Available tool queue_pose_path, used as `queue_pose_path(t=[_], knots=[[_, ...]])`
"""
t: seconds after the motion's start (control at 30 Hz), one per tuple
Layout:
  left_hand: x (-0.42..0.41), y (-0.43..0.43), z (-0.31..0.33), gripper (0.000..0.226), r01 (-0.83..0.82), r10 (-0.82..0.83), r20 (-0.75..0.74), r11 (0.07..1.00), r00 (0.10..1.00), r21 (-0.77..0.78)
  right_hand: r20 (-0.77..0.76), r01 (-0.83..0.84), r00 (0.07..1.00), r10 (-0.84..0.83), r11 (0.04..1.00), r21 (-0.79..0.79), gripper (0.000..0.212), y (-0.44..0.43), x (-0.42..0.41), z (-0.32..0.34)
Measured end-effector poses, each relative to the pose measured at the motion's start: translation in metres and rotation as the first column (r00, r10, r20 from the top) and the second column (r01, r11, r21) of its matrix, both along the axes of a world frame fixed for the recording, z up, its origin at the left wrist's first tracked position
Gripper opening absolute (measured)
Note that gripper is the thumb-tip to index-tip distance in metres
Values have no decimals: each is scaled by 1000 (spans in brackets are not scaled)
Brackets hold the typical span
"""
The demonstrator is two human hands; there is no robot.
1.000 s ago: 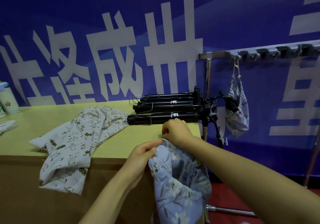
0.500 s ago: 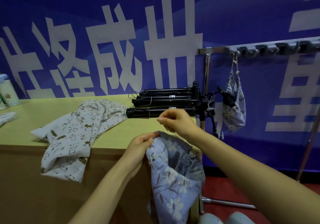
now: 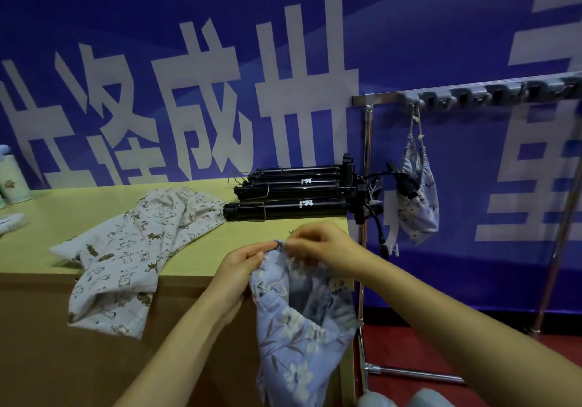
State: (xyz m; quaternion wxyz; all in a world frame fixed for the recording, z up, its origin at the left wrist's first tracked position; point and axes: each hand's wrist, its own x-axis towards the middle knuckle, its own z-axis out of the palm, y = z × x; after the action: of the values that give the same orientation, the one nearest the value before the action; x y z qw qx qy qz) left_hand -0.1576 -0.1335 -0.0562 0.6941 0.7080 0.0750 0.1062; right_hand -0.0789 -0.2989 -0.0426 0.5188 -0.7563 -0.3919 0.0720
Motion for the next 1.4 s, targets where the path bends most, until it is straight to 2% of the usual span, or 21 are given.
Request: queue_pose_path(t=[0.07,0.1,0.17,0.23,0.33,0.43,0.5,0.63,0.7,0.93,1.13,1.27,1.4], knots=[[2,3,0,27,-2,2,2,1000,1000,-22,-131,235,968,-214,955,181,16,0,14,2],[4,4,1,26,-2,2,-1,1000,1000,-24,-150,363,929,-337,907,212,14,-2,23,1],[8,5,1,26,0,0,-8,1000,1000,-20,-42,514,856,-515,843,159,14,-4,43,-3],[13,7,0,26,10,-10,-13,1000,1000,-13,132,555,821,-555,831,44,27,-4,61,-8],[17,9,-1,26,24,-24,-19,1000,1000,-17,399,597,761,-511,793,-123,42,0,80,-10],[19,11,-3,26,31,-31,-22,999,999,-31,516,613,735,-440,755,-231,50,8,98,-9],[19,11,-6,26,30,-31,-20,998,999,-52,574,633,716,-398,716,-294,48,14,108,-7],[21,12,-6,26,28,-29,-19,997,999,-73,773,711,597,-213,587,-387,40,25,121,-3],[22,13,-5,25,34,-36,-19,997,999,-71,782,707,597,-178,578,-408,43,29,126,-3],[22,12,-5,25,20,-23,-44,998,999,-61,710,690,663,-237,559,-459,51,39,132,-6],[23,10,-6,26,-2,0,-39,999,999,-41,709,681,668,-224,567,-462,47,38,129,-6],[22,6,-6,36,-47,46,-35,999,998,-27,715,707,635,-292,593,-386,44,33,123,-9],[22,-1,-1,49,-111,110,-36,993,993,-32,732,719,571,-373,657,-226,50,20,113,-4]])
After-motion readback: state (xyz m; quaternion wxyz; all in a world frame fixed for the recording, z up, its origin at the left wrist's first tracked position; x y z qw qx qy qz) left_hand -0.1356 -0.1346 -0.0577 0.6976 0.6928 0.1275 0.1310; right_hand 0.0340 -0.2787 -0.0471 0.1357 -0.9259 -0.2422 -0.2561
